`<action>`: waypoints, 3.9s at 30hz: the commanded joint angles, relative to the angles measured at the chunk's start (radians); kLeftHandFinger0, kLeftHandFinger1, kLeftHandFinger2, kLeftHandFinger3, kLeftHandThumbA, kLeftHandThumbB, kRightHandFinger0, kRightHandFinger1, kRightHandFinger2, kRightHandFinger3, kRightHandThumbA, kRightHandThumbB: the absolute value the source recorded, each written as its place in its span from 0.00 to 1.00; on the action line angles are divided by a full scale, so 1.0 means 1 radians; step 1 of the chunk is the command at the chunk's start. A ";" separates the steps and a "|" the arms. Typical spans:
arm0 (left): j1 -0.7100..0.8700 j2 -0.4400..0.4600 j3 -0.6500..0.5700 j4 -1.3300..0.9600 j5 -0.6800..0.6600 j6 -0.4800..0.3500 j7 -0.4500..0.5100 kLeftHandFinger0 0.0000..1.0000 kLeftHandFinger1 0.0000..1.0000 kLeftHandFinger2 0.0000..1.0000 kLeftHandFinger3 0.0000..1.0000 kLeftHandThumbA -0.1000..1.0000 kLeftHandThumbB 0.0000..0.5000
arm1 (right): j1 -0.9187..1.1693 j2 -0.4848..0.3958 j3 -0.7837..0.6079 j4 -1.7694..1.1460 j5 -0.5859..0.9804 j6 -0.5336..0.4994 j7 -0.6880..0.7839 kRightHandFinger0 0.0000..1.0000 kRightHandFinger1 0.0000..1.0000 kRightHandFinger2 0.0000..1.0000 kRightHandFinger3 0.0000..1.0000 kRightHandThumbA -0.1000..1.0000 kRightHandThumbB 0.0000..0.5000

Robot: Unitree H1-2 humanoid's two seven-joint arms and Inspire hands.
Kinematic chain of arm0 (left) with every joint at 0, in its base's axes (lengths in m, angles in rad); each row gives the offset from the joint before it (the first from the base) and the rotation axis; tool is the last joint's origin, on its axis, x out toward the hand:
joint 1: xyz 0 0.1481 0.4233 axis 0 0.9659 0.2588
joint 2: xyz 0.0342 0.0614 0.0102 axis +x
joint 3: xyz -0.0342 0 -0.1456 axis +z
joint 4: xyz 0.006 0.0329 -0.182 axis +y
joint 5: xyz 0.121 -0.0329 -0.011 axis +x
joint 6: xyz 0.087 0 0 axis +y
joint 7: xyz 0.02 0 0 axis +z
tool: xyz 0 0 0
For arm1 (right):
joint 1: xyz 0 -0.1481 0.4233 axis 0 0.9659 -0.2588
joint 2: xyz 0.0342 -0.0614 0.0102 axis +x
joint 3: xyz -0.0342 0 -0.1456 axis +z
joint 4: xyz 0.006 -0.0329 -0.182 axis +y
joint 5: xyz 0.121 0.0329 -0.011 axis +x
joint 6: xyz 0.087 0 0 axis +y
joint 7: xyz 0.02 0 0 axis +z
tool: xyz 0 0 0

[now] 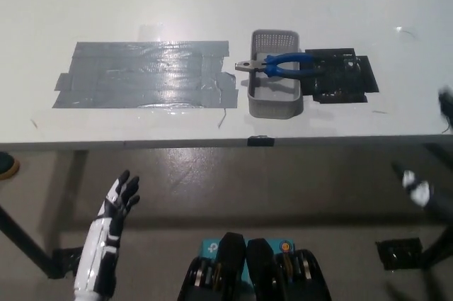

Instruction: The robot picks the blue plier placed on top of the container and places it on the grey area of the table

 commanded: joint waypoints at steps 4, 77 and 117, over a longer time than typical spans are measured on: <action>-0.084 0.013 0.002 0.034 0.056 0.039 0.009 1.00 1.00 1.00 1.00 1.00 0.16 | -0.503 -0.179 0.180 0.140 -0.175 0.415 0.249 1.00 1.00 1.00 1.00 0.79 0.44; -0.080 0.071 -0.062 0.105 0.126 -0.011 -0.026 1.00 1.00 1.00 1.00 0.96 0.10 | -1.124 0.183 0.658 1.463 -0.441 0.386 0.314 1.00 1.00 1.00 1.00 0.87 0.63; -0.099 0.093 -0.060 0.118 0.136 -0.057 -0.024 0.84 0.92 0.92 0.89 0.92 0.06 | -1.038 0.147 0.588 1.466 -0.542 0.123 -0.233 0.13 0.57 0.94 0.66 0.00 0.31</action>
